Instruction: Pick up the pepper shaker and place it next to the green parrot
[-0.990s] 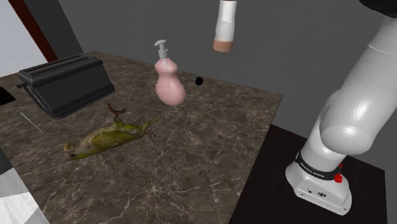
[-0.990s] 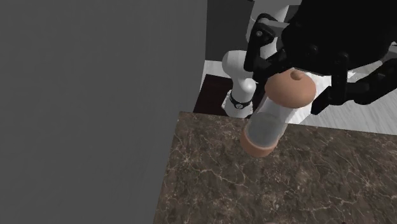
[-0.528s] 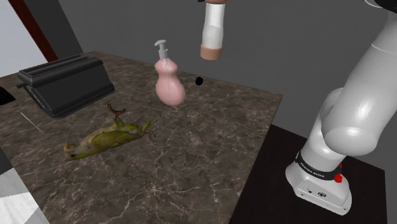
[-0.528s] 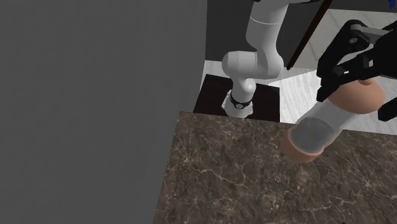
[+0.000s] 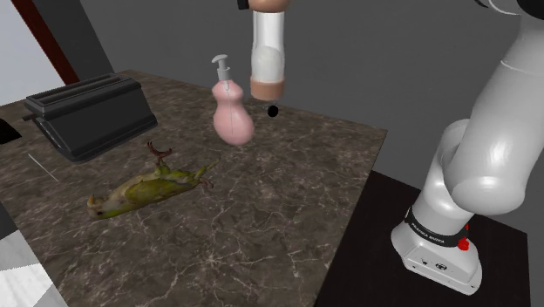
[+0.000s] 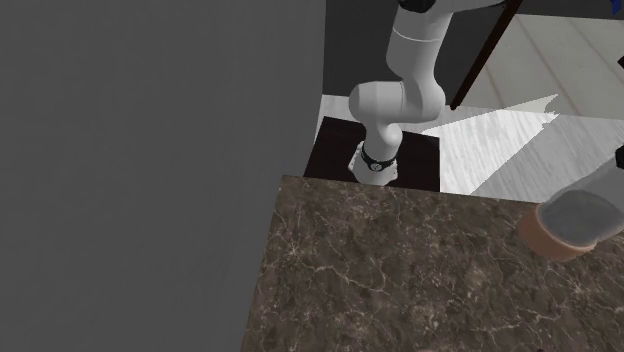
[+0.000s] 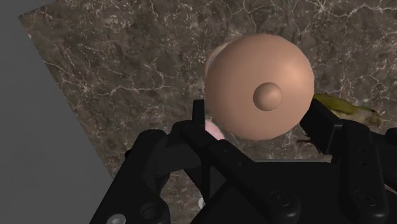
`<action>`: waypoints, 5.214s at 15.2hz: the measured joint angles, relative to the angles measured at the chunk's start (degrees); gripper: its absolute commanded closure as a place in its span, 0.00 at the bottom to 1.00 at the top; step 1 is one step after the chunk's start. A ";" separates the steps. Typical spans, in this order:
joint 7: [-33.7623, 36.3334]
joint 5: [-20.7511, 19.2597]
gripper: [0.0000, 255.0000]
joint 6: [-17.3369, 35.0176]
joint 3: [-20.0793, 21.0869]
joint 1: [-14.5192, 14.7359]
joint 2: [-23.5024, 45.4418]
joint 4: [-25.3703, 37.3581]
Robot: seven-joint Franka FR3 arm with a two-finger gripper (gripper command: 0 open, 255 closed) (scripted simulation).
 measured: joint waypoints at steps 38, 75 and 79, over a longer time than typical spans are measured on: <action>12.29 1.87 1.00 25.32 6.57 7.31 -3.91 -28.22; 11.02 2.24 0.00 34.42 6.41 7.22 -5.31 -38.64; 11.02 2.24 0.00 33.46 6.35 7.19 -5.38 -37.80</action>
